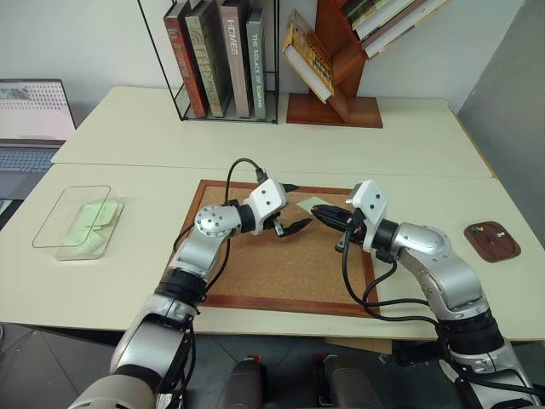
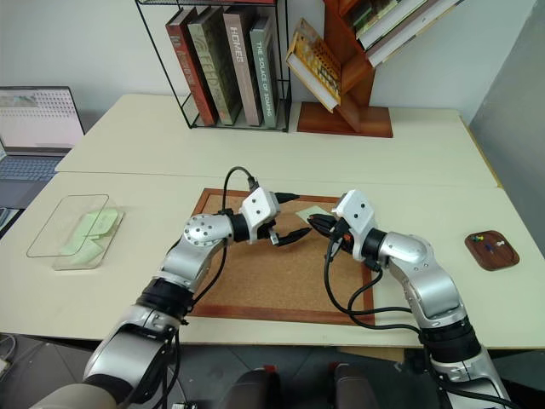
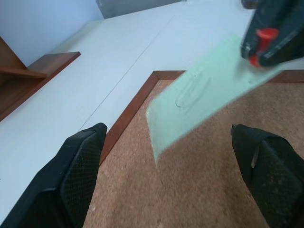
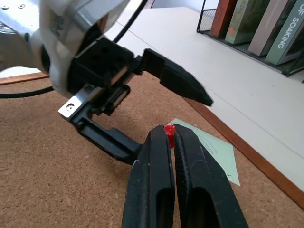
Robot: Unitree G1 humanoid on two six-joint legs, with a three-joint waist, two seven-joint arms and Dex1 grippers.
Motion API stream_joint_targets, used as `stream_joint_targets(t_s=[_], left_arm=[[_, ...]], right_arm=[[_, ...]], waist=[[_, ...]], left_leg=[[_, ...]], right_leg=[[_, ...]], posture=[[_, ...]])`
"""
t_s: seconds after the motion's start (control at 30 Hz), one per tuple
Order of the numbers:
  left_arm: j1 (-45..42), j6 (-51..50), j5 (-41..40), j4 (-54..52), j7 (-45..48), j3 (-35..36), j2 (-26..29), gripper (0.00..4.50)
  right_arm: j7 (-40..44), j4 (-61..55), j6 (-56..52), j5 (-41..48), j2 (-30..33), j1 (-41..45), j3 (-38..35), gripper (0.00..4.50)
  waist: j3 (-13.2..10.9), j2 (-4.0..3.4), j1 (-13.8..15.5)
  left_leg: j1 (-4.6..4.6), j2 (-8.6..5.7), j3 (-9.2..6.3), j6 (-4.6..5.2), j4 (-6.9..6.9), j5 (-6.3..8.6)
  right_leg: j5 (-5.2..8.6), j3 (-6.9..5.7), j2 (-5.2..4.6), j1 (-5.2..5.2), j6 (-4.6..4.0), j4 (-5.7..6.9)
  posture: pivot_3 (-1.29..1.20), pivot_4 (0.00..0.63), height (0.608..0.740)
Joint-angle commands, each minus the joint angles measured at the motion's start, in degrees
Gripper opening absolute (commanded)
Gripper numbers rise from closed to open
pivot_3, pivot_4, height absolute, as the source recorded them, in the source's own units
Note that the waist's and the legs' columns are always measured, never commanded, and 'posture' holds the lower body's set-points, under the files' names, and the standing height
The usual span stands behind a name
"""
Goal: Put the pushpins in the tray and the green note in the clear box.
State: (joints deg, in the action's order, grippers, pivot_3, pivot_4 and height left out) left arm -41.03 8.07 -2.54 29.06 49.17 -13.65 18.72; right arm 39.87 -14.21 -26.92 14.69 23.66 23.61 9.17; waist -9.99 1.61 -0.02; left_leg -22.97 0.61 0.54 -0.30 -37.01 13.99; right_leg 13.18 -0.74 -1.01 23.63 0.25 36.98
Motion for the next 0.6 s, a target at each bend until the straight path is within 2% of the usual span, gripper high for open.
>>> stream_joint_targets(t_s=[0.03,0.3,0.6], left_arm=[[-3.25,3.34,0.38,3.37,1.39,0.03,-1.55,4.07],[-4.87,5.84,0.5,7.89,4.72,0.18,-2.79,2.59],[-3.63,5.5,-1.44,7.05,8.52,1.03,-3.07,0.75]], right_arm=[[-0.32,-3.37,-0.85,1.25,-0.21,1.01,-0.91,0.0],[-0.98,-4.43,-2.96,2.37,-0.58,0.86,-1.33,0.0],[-2.13,-4.59,-4.64,3.94,-0.97,1.17,-1.94,0.0]], waist=[[0.0,0.0,-0.05],[0.0,0.0,-0.11],[0.0,0.0,-0.1]], left_leg=[[0.0,0.0,0.01,0.0,0.0,0.0],[0.01,0.02,0.0,0.0,0.0,0.0],[0.01,0.02,0.0,0.0,-0.02,0.0]], right_leg=[[0.0,0.01,0.02,0.0,0.0,0.0],[0.0,0.02,0.21,0.0,0.0,0.02],[0.0,0.02,0.21,0.0,0.0,0.04]], posture=[[0.0,0.15,0.74],[0.0,0.15,0.74],[0.0,0.15,0.74]])
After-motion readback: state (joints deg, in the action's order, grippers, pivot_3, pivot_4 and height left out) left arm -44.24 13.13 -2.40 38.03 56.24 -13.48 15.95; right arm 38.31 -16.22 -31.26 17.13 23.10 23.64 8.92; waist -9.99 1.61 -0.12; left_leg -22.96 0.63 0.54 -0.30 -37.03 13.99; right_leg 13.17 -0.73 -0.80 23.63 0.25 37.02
